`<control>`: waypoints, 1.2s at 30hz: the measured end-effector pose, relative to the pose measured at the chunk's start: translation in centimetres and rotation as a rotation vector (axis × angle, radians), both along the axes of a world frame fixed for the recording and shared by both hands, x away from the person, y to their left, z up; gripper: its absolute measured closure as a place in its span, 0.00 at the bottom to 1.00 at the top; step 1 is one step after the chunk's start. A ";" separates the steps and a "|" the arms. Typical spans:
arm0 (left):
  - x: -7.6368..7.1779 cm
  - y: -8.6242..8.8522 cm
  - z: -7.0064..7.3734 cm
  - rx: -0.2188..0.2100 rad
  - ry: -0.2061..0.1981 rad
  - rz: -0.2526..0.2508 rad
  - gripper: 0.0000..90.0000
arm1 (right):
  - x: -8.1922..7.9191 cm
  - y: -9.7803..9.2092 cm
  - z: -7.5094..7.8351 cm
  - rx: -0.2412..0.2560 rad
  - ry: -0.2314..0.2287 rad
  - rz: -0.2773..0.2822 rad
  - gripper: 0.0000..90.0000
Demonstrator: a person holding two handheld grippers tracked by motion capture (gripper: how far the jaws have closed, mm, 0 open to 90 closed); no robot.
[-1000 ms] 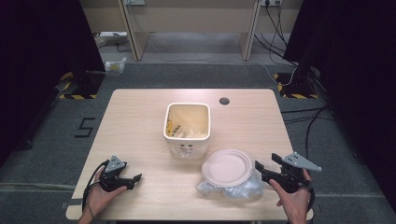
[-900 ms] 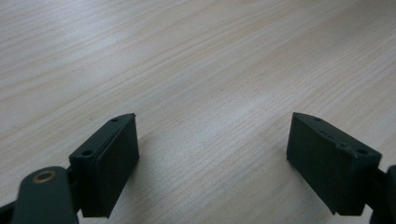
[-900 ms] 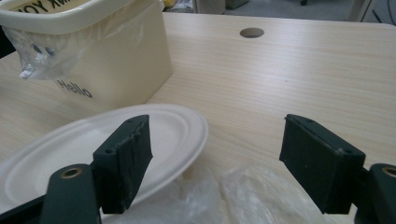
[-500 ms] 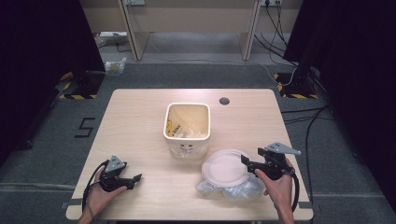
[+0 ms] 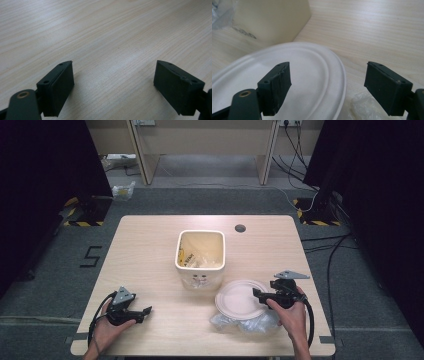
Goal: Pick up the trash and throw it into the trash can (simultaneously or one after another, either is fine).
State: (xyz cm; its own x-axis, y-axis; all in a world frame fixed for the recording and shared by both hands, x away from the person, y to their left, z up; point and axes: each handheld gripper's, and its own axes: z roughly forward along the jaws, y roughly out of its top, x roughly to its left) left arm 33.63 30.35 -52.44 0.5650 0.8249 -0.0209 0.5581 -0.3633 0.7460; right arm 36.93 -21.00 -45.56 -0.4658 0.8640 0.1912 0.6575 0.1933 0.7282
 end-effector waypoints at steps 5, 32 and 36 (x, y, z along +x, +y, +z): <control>0.0 0.0 0.0 0.001 0.000 0.000 0.17 | -0.1 -0.1 -0.5 0.010 0.039 0.009 0.26; 0.0 0.0 0.0 0.002 0.000 -0.001 0.17 | -1.1 0.0 0.7 0.052 -0.096 0.038 0.79; 0.0 0.0 0.0 0.001 0.000 -0.001 0.17 | -0.8 0.0 0.2 0.066 -0.047 0.027 0.65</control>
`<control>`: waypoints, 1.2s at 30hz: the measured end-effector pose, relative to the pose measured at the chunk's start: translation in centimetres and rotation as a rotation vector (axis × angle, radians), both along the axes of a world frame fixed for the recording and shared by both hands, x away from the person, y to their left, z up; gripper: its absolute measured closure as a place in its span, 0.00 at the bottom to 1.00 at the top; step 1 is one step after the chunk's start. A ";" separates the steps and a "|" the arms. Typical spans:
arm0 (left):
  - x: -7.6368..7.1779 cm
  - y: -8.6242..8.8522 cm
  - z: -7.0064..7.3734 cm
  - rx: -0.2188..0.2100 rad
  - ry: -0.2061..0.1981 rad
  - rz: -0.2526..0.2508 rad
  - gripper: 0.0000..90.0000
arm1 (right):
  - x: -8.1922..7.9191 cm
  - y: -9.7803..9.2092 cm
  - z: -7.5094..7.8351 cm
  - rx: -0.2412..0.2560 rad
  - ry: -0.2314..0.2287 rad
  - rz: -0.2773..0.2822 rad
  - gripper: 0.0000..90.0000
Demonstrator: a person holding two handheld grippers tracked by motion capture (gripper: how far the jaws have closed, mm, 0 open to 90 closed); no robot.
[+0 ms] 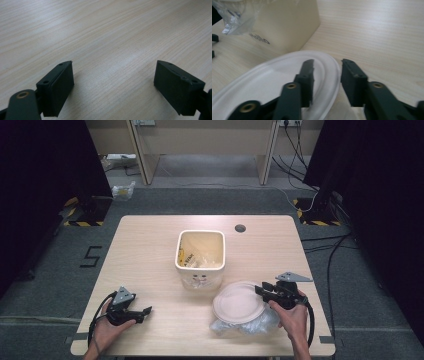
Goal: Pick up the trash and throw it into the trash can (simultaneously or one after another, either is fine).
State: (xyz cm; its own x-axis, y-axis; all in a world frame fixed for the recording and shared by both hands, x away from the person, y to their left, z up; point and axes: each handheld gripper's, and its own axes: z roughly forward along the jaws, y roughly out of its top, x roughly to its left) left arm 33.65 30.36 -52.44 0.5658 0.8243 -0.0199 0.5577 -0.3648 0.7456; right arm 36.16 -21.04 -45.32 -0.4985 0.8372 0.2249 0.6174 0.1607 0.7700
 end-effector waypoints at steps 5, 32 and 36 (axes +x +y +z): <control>0.0 0.0 0.0 0.000 0.000 0.000 0.17 | 0.8 -0.1 -1.1 0.030 0.083 -0.006 0.49; 0.1 0.0 0.0 0.001 0.001 -0.003 0.17 | -0.3 -0.9 2.0 0.247 -0.120 0.056 0.90; 0.1 0.0 0.0 0.001 0.001 -0.003 0.17 | -0.4 -0.7 2.4 0.284 -0.127 0.070 0.91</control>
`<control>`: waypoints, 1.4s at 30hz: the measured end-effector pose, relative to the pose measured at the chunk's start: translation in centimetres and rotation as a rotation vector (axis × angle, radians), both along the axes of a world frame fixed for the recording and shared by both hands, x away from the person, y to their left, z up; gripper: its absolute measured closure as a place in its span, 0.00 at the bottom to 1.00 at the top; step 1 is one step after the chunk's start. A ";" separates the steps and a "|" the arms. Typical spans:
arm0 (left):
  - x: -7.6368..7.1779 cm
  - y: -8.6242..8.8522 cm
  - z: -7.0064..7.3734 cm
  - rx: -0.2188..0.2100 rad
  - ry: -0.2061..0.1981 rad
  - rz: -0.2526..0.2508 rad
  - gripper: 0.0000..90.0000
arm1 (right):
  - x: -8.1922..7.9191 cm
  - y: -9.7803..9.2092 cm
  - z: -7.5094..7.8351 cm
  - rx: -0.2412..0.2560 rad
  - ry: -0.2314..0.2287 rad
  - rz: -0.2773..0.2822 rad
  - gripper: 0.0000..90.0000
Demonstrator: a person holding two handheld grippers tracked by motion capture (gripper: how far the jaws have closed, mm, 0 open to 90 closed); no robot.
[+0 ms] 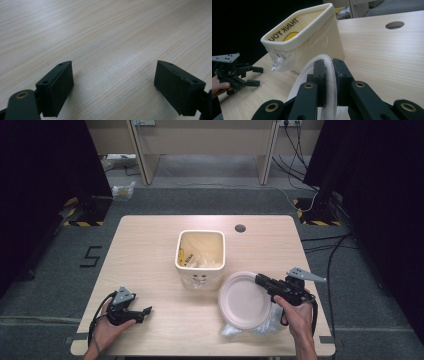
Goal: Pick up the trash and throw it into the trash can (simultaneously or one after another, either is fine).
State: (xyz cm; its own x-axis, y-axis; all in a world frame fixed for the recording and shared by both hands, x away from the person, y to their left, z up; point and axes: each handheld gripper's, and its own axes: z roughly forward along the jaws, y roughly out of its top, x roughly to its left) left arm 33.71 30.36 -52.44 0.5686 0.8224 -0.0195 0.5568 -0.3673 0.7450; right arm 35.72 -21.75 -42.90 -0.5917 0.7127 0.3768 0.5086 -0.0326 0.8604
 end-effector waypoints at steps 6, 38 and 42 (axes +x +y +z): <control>0.0 0.0 0.0 0.001 0.001 -0.002 0.16 | -0.4 0.4 1.0 0.029 -0.028 0.007 0.93; 0.1 0.1 0.0 0.004 0.004 -0.008 0.16 | -1.2 -0.5 6.0 0.162 -0.149 0.067 0.96; 0.1 0.1 0.0 0.004 0.004 -0.008 0.16 | -0.7 -0.9 6.5 0.167 -0.152 0.060 0.96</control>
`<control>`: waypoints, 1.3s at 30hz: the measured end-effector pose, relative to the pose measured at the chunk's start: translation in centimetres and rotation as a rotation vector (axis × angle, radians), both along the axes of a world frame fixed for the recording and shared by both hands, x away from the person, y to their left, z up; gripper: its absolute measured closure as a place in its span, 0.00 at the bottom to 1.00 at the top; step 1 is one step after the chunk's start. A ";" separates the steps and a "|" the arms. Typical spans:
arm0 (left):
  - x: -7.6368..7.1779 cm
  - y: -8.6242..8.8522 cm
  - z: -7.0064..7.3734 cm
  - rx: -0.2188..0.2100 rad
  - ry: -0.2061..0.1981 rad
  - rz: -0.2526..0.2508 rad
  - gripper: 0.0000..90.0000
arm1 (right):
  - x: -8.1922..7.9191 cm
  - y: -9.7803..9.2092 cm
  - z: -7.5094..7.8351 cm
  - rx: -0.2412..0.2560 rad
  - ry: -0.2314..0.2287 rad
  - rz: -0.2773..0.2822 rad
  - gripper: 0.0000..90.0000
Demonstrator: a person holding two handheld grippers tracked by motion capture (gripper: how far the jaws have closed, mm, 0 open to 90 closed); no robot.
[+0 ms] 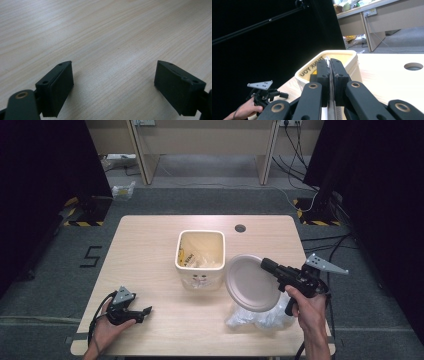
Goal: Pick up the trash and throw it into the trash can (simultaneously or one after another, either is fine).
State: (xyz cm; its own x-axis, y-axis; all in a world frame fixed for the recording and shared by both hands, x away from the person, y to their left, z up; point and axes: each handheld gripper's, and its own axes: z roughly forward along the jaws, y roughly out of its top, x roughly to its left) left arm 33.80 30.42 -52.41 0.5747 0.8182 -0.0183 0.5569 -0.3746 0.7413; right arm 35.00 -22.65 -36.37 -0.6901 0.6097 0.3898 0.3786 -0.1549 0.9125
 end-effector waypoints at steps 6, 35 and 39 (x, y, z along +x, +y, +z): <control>0.0 0.0 0.0 0.001 0.000 0.000 0.16 | 0.8 -0.6 1.3 0.009 -0.021 -0.014 0.96; 0.0 0.0 0.0 -0.002 0.000 0.001 0.16 | 5.1 0.9 5.5 0.019 -0.046 0.018 0.96; 0.0 0.0 0.0 -0.002 -0.001 0.001 0.16 | 6.1 1.5 5.9 0.027 -0.045 0.023 0.96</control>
State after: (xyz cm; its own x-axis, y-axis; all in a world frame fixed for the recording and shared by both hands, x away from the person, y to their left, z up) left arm 33.79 30.40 -52.42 0.5738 0.8187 -0.0197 0.5569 -0.3724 0.7424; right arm 41.12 -21.17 -30.48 -0.7211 0.5833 0.3740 0.3408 -0.1715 0.9244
